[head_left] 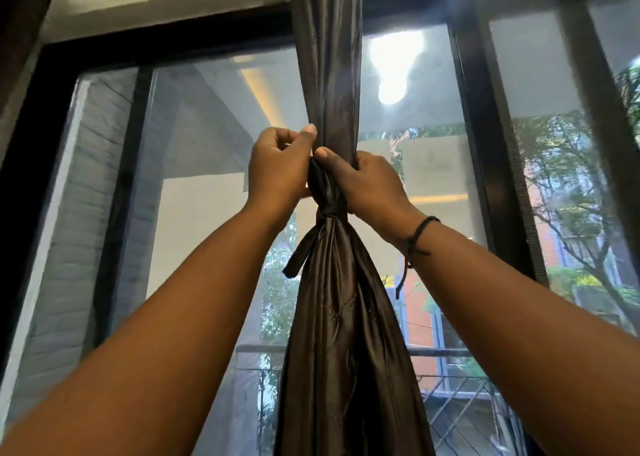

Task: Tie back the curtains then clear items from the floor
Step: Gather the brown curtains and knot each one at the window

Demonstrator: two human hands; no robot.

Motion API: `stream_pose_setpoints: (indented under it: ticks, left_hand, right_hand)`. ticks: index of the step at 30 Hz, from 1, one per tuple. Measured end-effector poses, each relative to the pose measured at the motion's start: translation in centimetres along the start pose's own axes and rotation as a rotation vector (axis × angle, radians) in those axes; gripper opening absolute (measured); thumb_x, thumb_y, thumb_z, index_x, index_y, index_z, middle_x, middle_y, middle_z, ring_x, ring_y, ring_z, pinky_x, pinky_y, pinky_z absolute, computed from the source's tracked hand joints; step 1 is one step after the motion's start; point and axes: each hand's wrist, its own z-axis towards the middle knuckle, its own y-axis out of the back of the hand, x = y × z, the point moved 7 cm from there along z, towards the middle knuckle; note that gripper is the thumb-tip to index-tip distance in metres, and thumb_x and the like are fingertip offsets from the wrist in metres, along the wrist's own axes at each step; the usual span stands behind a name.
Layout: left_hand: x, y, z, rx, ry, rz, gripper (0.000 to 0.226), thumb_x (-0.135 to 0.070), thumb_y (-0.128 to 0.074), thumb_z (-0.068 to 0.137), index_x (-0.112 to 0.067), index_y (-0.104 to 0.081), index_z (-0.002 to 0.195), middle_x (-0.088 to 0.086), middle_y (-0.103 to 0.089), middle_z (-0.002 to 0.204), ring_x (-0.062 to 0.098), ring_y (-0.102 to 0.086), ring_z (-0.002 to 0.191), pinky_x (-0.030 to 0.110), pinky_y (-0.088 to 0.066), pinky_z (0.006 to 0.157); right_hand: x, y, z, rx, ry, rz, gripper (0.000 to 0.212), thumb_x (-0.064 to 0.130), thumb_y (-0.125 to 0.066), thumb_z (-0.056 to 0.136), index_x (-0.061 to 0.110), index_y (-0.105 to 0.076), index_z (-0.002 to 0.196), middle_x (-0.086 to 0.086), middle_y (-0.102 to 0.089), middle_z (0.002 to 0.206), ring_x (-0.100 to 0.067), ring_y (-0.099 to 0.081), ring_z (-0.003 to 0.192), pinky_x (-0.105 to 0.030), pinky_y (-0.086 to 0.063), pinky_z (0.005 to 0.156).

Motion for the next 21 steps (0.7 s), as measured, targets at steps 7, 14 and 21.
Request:
stream_pose_setpoints:
  ticks: [7, 14, 21]
  left_hand:
    - [-2.0, -1.5, 1.5, 0.022, 0.005, 0.173, 0.028, -0.034, -0.062, 0.087, -0.007, -0.069, 0.087, 0.012, -0.070, 0.089, 0.028, -0.067, 0.083, 0.045, -0.057, 0.079]
    - [0.0, -3.9, 0.3, 0.121, 0.327, -0.092, 0.035, -0.031, -0.036, 0.099, -0.018, -0.066, 0.086, 0.003, -0.069, 0.078, 0.018, -0.066, 0.068, 0.027, -0.050, 0.060]
    - [1.7, -2.4, 0.8, 0.070, 0.339, -0.154, 0.025, -0.032, -0.052, 0.093, -0.012, -0.066, 0.098, 0.007, -0.071, 0.089, 0.025, -0.067, 0.086, 0.037, -0.055, 0.070]
  right_hand:
    - [-0.2, 0.6, 0.0, -0.058, 0.101, -0.053, 0.055, 0.038, -0.026, 0.102, 0.018, -0.040, 0.053, -0.005, -0.051, 0.056, -0.035, -0.059, 0.065, -0.041, -0.047, 0.065]
    - [-2.4, 0.2, 0.1, 0.002, -0.417, 0.561, 0.043, 0.051, -0.043, 0.091, 0.014, -0.063, 0.085, -0.004, -0.067, 0.075, -0.021, -0.062, 0.060, -0.020, -0.046, 0.050]
    - [-0.5, 1.0, 2.3, -0.072, -0.230, 0.207, 0.040, 0.037, -0.052, 0.093, 0.008, -0.056, 0.065, -0.012, -0.061, 0.067, -0.028, -0.057, 0.055, -0.034, -0.050, 0.053]
